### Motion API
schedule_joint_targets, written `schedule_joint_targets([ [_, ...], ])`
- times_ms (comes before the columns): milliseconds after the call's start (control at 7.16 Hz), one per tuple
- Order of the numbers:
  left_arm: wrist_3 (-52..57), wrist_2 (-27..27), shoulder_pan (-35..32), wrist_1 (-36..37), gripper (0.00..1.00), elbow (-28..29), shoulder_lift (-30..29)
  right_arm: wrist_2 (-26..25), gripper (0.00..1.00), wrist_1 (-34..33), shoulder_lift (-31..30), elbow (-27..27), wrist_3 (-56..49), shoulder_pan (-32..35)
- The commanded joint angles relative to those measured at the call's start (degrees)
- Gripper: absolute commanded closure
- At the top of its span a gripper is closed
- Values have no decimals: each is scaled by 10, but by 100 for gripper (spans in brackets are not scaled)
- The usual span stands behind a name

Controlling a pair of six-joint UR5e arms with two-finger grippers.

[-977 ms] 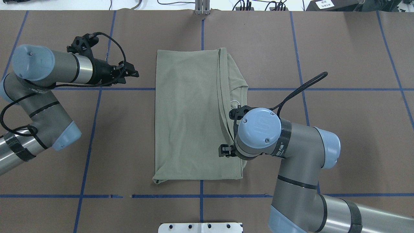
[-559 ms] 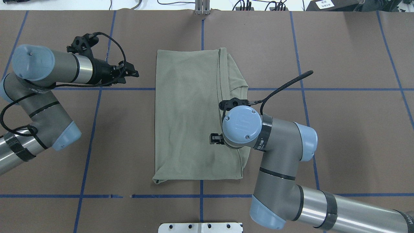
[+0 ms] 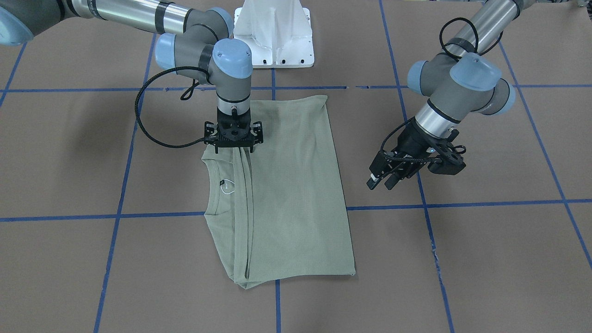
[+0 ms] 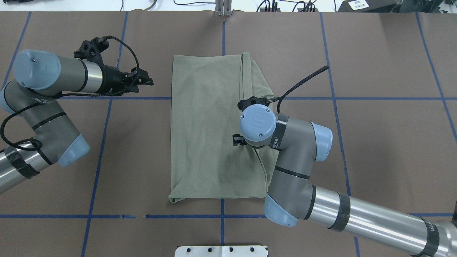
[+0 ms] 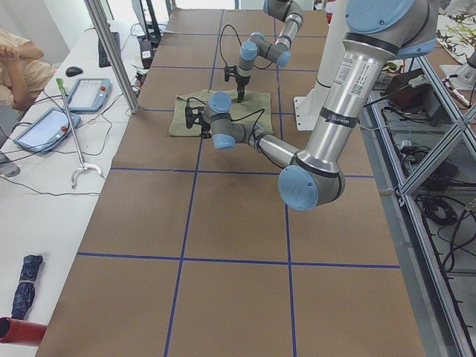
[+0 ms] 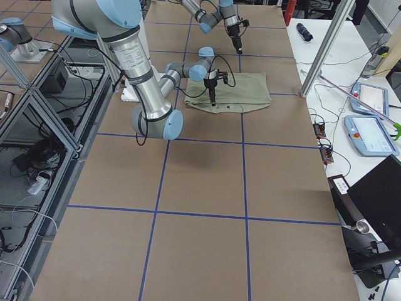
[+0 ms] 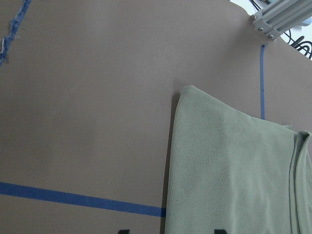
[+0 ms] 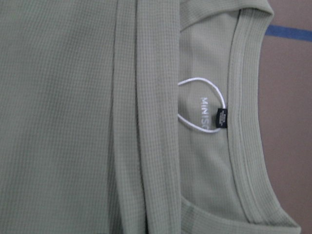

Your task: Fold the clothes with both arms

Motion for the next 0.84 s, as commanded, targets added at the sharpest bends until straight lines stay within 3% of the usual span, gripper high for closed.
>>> schedule_joint_targets([
  [0, 0, 0, 0, 0, 34, 0, 0, 6, 0, 9, -7, -10, -37, 24],
  [279, 0, 0, 0, 0, 34, -3, 0, 14, 0, 15, -50, -3, -88, 50],
  [419, -1, 0, -1, 0, 34, -7, 0, 39, 0, 16, -106, 46, -121, 68],
  [559, -1, 0, -1, 0, 34, -9, 0, 67, 0, 3, -124, 87, -130, 85],
  [698, -1, 0, -1, 0, 34, -9, 0, 70, 0, -13, -85, 73, -126, 85],
])
